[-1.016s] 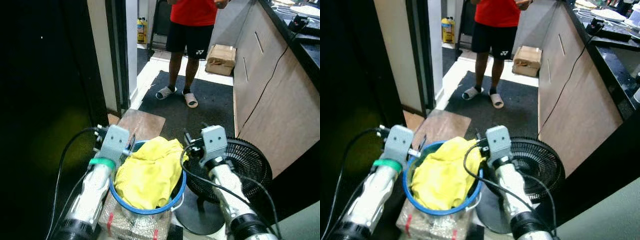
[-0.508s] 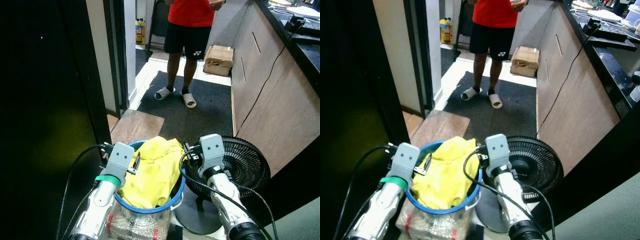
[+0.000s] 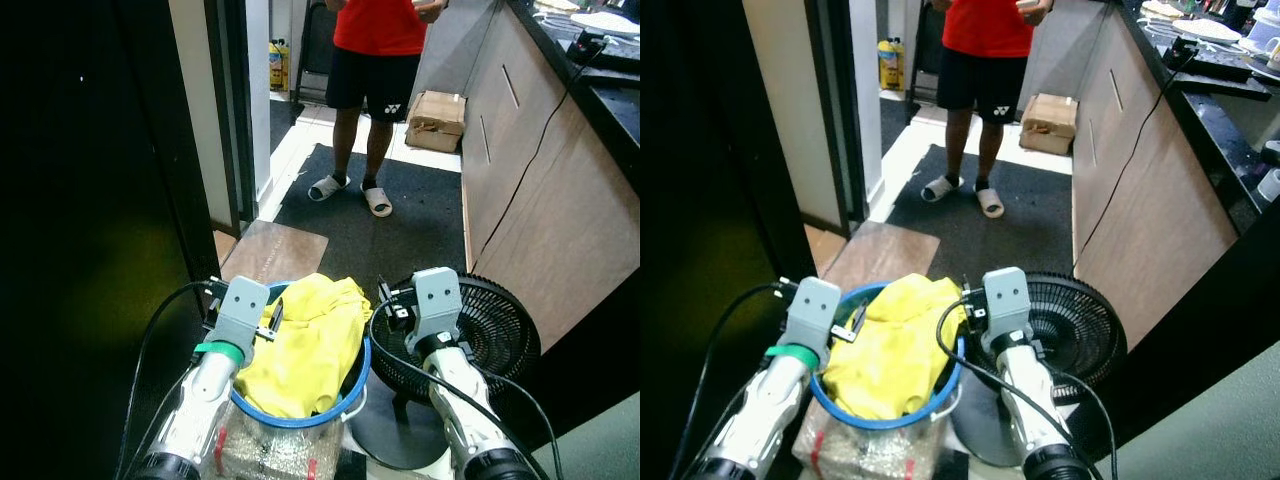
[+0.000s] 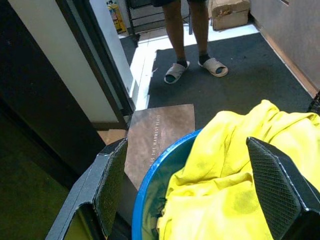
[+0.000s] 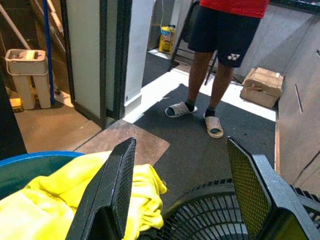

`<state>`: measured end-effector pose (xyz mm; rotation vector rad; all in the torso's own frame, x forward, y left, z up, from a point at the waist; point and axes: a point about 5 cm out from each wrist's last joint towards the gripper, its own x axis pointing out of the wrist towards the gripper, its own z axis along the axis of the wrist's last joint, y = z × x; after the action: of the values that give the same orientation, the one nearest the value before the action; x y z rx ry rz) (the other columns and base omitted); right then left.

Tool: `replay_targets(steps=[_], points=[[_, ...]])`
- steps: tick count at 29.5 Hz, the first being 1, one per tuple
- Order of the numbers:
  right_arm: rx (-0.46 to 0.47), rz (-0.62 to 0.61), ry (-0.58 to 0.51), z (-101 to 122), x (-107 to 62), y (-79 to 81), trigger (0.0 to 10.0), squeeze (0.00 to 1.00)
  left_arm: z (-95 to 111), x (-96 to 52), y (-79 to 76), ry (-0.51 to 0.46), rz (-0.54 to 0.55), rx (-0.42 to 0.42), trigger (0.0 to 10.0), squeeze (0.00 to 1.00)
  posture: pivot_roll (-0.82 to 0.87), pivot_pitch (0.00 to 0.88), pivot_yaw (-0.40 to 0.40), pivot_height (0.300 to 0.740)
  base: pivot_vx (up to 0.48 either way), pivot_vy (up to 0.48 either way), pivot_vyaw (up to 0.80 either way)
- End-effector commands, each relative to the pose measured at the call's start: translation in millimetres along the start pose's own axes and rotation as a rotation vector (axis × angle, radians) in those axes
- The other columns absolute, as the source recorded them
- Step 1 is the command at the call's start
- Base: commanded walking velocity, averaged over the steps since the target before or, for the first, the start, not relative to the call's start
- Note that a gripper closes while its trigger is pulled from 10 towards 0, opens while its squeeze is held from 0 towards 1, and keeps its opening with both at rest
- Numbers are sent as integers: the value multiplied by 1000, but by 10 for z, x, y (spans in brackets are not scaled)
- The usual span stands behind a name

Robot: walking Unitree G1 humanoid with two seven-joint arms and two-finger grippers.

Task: Clothes washing

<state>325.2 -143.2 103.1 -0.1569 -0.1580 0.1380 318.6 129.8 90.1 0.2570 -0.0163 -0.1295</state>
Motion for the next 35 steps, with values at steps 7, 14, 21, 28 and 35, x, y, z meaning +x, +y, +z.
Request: replay_targets(steps=[7, 14, 21, 28, 35], points=[[7, -29, 22, -38, -40, -54, 10000, 0, -55, -5, -34, 21, -12, 4, 10000, 0, 15, 0, 17, 740, 0, 0, 0], [-7, -8, 22, -33, -49, -55, 10000, 0, -32, 16, -25, 14, -14, 17, 10000, 0, 23, 47, 14, 740, 0, 0, 0], [-26, 31, 21, 16, -17, -38, 10000, 0, 88, 115, 47, -7, -25, 54, 10000, 0, 41, 220, 30, 740, 0, 0, 0], [-26, 59, 22, 48, -4, 52, 10000, 0, 120, 125, 126, -1, -21, 74, 10000, 0, 40, 351, 49, 740, 0, 0, 0], [-25, 69, 22, 86, -10, 88, 10000, 0, 139, 104, 218, 9, -6, 87, 10000, 0, 65, 428, 58, 740, 0, 0, 0]])
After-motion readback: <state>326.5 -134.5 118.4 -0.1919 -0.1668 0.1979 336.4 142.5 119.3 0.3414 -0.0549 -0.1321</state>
